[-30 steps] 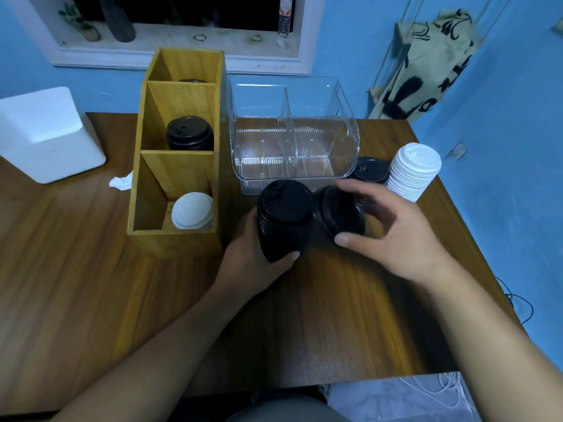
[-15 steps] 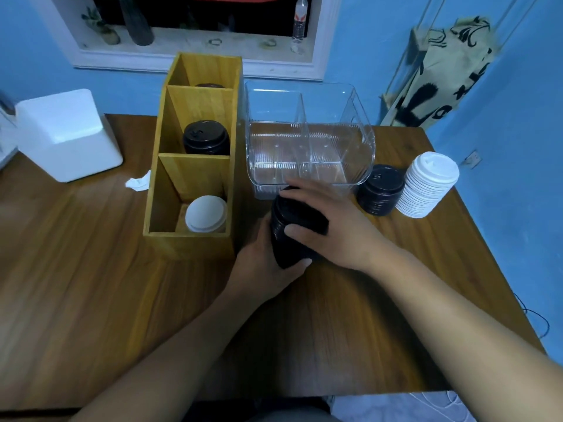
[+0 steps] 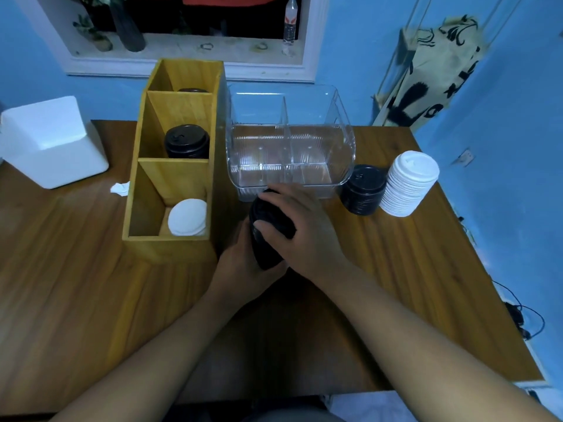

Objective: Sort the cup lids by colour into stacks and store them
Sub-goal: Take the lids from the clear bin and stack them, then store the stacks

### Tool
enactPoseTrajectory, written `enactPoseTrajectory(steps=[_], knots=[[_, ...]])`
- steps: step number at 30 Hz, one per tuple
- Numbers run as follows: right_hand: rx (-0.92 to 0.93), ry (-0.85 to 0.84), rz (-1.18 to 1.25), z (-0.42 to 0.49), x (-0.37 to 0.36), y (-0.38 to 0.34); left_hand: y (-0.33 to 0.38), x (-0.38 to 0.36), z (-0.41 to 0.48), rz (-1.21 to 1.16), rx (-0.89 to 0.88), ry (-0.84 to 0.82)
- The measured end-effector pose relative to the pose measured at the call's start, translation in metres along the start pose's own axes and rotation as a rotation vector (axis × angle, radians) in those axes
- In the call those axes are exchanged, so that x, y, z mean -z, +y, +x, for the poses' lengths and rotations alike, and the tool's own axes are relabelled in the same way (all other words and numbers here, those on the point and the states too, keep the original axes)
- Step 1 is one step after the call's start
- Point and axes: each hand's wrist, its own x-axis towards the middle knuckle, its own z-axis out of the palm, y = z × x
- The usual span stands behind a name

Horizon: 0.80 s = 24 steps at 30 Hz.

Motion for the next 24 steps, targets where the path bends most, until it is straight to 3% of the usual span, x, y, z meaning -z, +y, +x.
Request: enactPoseTrajectory(steps=[3,8,10,12,15,19,24], knots=[[-0.015,-0.029,0.127,-0.004,0.018,0.008,0.001,-0.002,0.000,0.030,0.005,0.012],[-0.101,0.297,0.020,-0.017,0.109,0.068,0.003,-0.002,0.002,0.097,0.048,0.050],[-0.215,0.393,0.011,-0.020,0.151,0.104,0.007,-0.002,0.002,0.083,0.061,0.064],[-0.441,0.415,0.117,-0.015,0.179,0.143,0.011,-0.002,0.002,0.073,0.059,0.086],[-0.675,0.252,0.427,-0.001,0.198,0.193,0.016,-0.004,0.001,0.069,0.057,0.121],[-0.658,-0.154,0.581,0.026,0.190,0.214,0.021,-0.005,0.001,0.074,0.045,0.142],[-0.690,-0.374,0.730,0.052,0.187,0.230,0.021,-0.006,0.002,0.077,0.061,0.159]])
